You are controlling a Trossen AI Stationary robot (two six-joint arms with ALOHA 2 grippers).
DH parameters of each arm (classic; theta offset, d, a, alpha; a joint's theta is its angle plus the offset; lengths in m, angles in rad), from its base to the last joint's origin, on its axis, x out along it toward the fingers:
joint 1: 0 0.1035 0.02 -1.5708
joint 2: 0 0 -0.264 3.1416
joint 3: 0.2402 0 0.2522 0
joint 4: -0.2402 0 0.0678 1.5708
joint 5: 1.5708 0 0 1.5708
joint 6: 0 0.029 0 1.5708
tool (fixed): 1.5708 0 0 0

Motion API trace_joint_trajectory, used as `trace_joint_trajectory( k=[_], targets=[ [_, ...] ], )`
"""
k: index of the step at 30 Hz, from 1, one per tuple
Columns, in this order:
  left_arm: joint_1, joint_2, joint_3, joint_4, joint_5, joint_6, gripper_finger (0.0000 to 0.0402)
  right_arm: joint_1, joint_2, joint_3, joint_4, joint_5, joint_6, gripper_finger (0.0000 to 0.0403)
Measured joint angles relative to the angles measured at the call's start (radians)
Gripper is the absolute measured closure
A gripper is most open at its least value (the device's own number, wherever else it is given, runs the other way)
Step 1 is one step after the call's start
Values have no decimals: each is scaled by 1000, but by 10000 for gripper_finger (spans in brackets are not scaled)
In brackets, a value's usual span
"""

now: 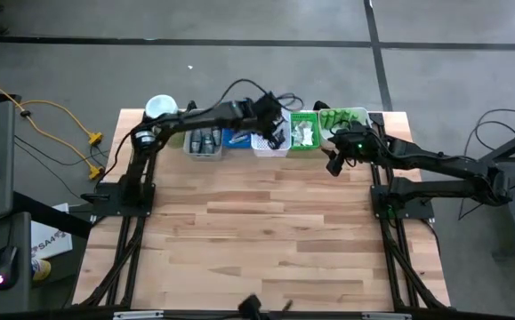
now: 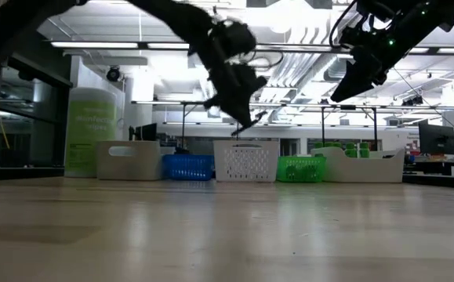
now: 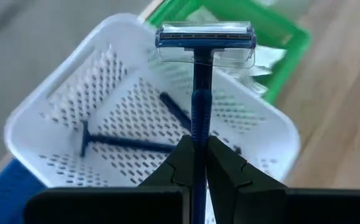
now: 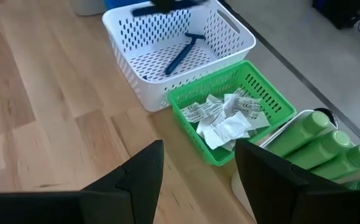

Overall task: Pick & Place Travel size toiletries
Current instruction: Put the blue razor into the left white bin, then return to Home Position

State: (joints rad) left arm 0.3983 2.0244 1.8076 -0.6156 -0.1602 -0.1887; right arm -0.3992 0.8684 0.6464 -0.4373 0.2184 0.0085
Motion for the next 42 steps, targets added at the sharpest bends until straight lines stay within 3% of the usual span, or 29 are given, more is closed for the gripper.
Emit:
trace_joint_trajectory(
  k=[6, 14, 24, 32, 37, 42],
  targets=[
    [89, 35, 1, 44, 175, -104, 376, 0, 0, 0, 0, 0, -12, 210],
    [95, 52, 1, 40, 184, -123, 319, 0, 0, 0, 0, -12, -13, 210],
    [78, 26, 1, -8, 304, -16, 313, 0, 0, 0, 72, -17, 21, 210],
    [28, -78, -28, -48, 260, 82, 312, 0, 1, 0, 135, -71, 82, 210],
    [-19, -210, -201, 64, 202, 102, 311, 1, -33, -20, 63, -220, 138, 210],
    [-78, -436, -536, 310, 185, 75, 311, 48, -218, -152, 140, -368, 201, 210]
  ],
)
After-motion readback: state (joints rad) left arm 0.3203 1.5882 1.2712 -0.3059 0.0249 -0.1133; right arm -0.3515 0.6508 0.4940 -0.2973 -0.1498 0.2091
